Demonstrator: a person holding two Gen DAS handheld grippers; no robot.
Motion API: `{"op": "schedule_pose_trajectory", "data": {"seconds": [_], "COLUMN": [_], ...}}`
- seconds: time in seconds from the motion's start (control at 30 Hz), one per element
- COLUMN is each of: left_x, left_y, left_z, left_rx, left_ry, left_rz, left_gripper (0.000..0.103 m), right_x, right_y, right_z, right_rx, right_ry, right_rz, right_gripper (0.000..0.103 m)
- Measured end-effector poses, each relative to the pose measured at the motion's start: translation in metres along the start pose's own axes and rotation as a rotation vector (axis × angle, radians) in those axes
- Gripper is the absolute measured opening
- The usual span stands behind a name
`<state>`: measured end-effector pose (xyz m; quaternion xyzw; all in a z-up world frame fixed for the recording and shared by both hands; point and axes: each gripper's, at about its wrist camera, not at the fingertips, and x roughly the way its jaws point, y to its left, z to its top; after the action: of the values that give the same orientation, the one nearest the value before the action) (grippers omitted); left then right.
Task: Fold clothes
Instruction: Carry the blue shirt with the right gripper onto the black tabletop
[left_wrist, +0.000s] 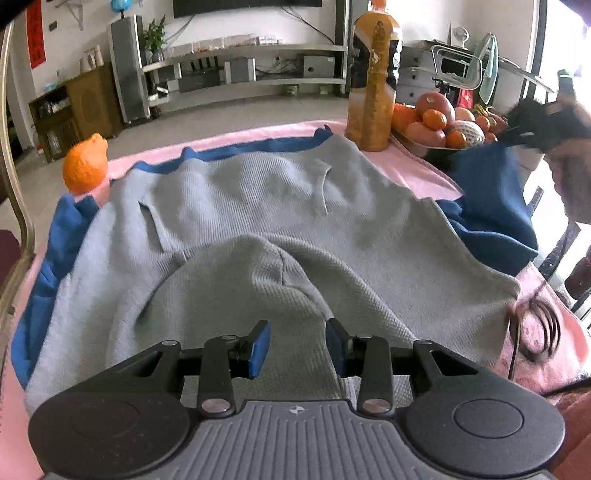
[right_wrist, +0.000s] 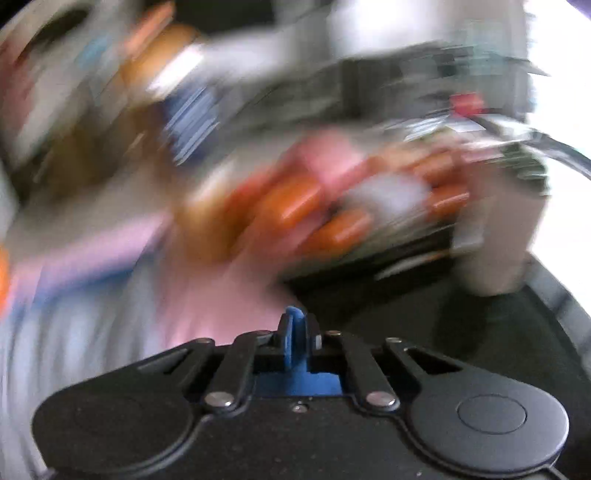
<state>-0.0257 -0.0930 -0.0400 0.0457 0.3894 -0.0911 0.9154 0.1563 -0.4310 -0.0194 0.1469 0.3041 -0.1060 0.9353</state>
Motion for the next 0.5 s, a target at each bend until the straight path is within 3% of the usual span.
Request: {"op": "schedule_pose_trajectory", "data": {"seconds": [0.1,0.2,0.33,0.37,0.4,0.43,0.5], "left_x": [0.001,0.007,0.009,0.008,0.007,0.006,0.002], "left_y": [-0.007,-0.017,-0.027,-0.029,-0.03,-0.032,-0.034], "left_z": [0.003,0.003,-0.002,-0.003,-0.003,-0.003,-0.003], "left_rx": [0.007,0.024,0.052,0.059,0.064,0.068,0.077], "left_ry": [-0.003,0.009,0.03,0.032,0.031,0.03,0.025], "left_rz": [0.0,-0.001,-0.015,-0.019,-0.023,-0.029,-0.046], "left_gripper": [0.036,0.036,0.036,0.036,0.036,0.036,0.036], "right_x": [-0.018,-0.012,0.006,0.006,0.006,0.005,-0.002], "right_y": [-0.061,-0.107,-0.151,-0.156,-0.159,-0.161,-0.16], "right_z": [0.018,0.015,0.001,0.0,0.0,0.001,0.003], "right_rx": [0.262,0.384,0.51,0.518,0.516,0.509,0.487], "right_ry": [-0.159,-0.211,-0.166,-0.155,-0.141,-0.122,-0.099], "right_rz": [-0.109,-0.177,-0.259,-0.263,-0.254,-0.238,-0.223], "right_gripper": [0.006,0.007,0.014,0.017,0.03,0.035,0.036]}}
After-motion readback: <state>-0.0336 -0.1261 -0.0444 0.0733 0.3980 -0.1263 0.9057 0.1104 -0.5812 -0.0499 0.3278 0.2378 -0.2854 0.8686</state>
